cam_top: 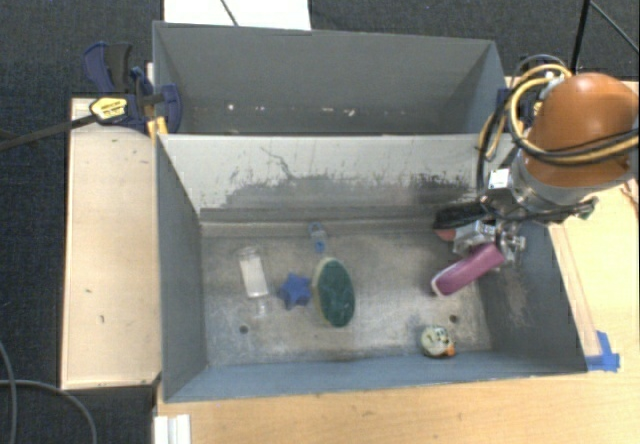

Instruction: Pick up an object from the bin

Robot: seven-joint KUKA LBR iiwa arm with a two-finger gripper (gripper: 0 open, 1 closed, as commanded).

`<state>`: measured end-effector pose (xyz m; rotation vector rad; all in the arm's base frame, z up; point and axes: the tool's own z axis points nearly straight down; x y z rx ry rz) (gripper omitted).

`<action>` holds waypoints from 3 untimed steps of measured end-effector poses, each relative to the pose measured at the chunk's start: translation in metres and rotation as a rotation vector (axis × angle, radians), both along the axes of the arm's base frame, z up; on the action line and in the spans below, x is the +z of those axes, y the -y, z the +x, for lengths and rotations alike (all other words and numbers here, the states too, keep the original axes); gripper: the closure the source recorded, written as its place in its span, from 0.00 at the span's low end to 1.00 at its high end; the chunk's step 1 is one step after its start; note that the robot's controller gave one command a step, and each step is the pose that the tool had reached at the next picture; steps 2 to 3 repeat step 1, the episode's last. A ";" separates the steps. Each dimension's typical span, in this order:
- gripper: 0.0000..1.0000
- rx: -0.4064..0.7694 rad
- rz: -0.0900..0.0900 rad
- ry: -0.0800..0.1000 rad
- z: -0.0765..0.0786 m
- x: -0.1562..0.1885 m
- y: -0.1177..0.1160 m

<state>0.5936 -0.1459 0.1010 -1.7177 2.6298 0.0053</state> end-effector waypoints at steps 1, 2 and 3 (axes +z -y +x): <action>1.00 0.020 -0.004 0.009 -0.027 0.115 -0.018; 1.00 0.020 -0.004 0.009 -0.027 0.115 -0.018; 1.00 0.020 -0.004 0.009 -0.027 0.115 -0.018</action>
Offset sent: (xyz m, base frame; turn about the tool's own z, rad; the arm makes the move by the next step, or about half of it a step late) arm -0.0284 0.0171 0.1107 -0.0280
